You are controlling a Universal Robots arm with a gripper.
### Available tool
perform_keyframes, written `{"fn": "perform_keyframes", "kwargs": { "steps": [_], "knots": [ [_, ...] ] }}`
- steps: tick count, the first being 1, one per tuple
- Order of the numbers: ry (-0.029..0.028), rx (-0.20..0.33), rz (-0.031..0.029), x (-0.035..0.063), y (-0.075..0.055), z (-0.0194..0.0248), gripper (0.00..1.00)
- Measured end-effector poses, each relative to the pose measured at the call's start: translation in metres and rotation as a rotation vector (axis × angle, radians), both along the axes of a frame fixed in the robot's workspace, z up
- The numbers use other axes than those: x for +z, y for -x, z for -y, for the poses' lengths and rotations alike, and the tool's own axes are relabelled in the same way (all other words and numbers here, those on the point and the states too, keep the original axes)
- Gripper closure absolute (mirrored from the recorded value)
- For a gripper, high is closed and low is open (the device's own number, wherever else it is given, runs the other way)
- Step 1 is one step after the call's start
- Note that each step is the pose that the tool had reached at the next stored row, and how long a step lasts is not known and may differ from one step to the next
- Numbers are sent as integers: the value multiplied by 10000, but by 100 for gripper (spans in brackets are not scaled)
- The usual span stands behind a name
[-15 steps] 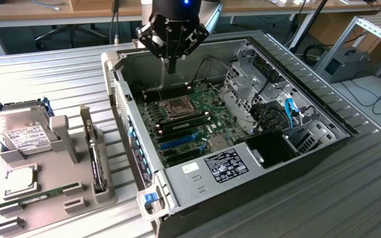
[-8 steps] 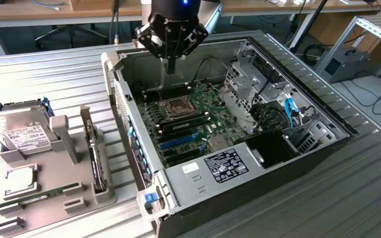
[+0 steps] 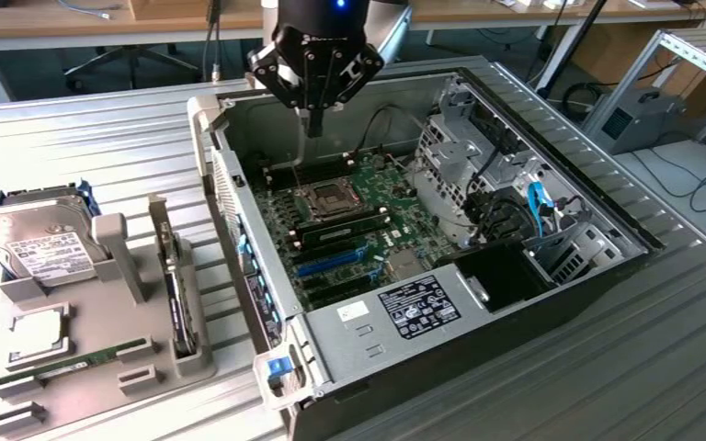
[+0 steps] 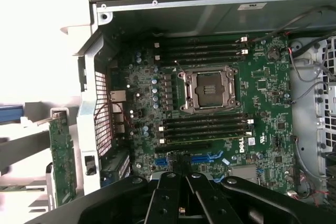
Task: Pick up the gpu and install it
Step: 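Reach for the gpu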
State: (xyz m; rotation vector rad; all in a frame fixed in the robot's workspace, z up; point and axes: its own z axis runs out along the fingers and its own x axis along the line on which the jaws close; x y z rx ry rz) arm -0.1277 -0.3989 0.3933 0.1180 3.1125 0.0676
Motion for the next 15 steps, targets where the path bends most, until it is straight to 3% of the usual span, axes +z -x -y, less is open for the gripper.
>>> {"fn": "perform_keyframes", "kwargs": {
  "steps": [15],
  "knots": [
    [0, 0, 0, 0, 50, 0, 89]
  ]
}}
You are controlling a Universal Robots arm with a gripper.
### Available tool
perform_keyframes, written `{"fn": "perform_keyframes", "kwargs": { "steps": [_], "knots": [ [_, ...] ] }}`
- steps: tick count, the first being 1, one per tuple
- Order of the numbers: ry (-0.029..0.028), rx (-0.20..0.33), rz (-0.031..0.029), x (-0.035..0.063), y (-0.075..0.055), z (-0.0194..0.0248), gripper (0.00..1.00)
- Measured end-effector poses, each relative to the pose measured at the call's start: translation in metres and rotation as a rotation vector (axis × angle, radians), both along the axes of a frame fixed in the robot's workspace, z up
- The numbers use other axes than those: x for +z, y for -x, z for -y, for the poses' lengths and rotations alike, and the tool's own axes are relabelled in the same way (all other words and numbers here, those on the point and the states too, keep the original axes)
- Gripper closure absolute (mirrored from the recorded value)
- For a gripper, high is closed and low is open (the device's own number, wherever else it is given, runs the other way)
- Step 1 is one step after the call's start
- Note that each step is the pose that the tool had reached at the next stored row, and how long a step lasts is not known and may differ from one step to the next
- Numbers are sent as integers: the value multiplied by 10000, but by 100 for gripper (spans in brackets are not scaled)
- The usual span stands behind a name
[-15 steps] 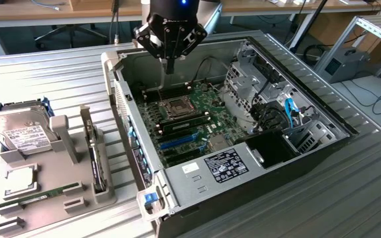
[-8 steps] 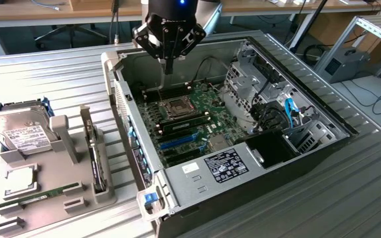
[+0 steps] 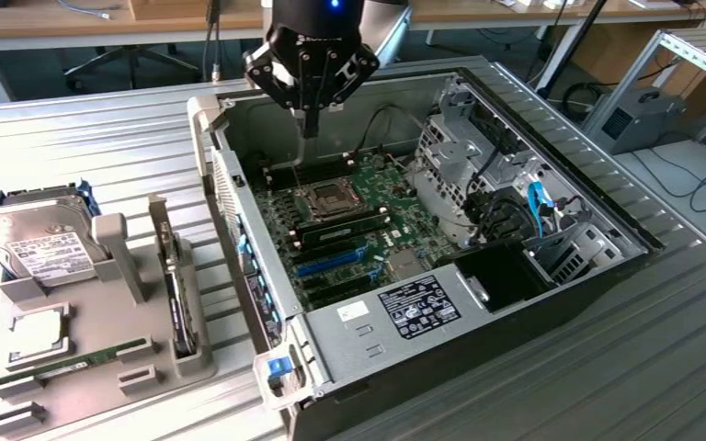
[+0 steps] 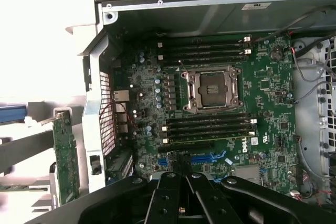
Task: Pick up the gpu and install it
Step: 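Reach for the gpu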
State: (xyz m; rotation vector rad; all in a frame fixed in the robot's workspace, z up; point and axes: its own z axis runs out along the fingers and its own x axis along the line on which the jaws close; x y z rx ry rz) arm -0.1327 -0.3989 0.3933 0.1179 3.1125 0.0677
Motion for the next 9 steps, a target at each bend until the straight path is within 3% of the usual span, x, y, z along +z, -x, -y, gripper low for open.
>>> {"fn": "perform_keyframes", "kwargs": {
  "steps": [9],
  "knots": [
    [1, -1, -1, 0, 21, 0, 89]
  ]
}}
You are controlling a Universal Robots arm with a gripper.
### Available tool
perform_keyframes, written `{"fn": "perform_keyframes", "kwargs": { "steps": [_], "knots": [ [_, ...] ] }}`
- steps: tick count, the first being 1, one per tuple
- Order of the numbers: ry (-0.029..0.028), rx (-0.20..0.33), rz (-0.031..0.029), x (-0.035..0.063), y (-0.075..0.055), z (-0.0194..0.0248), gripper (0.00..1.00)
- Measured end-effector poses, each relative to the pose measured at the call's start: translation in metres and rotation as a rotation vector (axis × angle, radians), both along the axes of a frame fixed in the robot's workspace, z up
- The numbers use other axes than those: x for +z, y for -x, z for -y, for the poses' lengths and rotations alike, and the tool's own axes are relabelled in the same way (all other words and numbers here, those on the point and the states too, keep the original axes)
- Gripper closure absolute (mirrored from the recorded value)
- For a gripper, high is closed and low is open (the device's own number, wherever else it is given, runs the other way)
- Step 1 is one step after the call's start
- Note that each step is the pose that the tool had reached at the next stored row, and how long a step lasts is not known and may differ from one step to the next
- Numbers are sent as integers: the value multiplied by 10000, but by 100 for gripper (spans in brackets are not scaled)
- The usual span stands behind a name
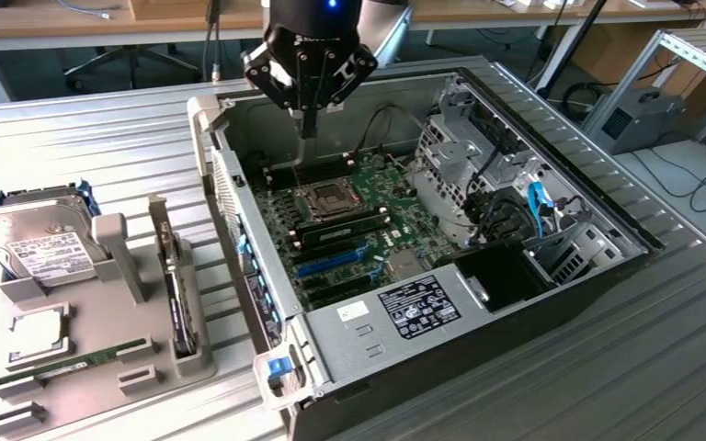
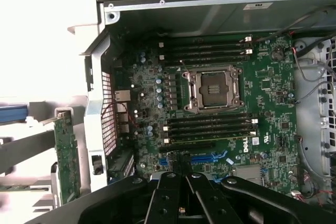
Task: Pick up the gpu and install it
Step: 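Reach for the gpu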
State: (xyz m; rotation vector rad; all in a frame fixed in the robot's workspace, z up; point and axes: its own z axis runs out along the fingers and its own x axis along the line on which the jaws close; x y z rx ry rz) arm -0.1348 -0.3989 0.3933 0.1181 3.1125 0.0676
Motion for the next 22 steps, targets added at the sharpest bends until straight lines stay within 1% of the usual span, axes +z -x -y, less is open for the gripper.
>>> {"fn": "perform_keyframes", "kwargs": {
  "steps": [22],
  "knots": [
    [-1, 0, 0, -1, 68, 0, 89]
  ]
}}
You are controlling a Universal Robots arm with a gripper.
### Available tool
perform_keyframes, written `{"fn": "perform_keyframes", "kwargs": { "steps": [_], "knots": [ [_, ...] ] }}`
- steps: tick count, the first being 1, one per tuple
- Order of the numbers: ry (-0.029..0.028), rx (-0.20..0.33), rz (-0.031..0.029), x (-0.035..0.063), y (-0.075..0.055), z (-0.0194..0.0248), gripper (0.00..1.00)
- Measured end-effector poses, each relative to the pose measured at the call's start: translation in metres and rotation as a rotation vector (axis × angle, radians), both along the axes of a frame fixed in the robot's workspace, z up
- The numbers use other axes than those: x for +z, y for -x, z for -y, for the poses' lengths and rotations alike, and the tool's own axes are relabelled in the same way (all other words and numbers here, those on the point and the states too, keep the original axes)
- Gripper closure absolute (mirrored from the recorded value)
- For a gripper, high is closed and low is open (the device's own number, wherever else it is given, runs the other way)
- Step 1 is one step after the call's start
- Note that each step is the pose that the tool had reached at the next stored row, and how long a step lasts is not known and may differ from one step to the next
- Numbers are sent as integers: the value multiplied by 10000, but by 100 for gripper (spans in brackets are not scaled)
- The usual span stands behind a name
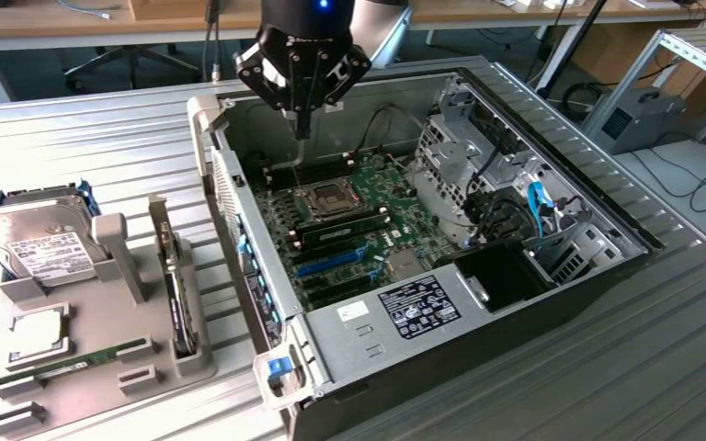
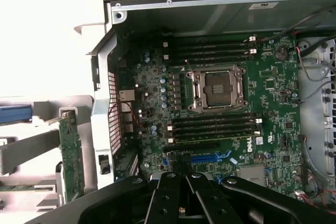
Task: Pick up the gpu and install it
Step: 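Reach for the gpu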
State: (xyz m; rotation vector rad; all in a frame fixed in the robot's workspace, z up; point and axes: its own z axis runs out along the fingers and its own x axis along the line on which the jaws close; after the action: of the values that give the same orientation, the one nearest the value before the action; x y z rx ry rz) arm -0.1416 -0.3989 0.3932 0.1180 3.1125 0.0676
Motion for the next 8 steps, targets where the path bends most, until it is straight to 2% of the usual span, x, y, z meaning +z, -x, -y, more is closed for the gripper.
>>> {"fn": "perform_keyframes", "kwargs": {
  "steps": [8],
  "knots": [
    [0, 0, 0, 0, 26, 0, 89]
  ]
}}
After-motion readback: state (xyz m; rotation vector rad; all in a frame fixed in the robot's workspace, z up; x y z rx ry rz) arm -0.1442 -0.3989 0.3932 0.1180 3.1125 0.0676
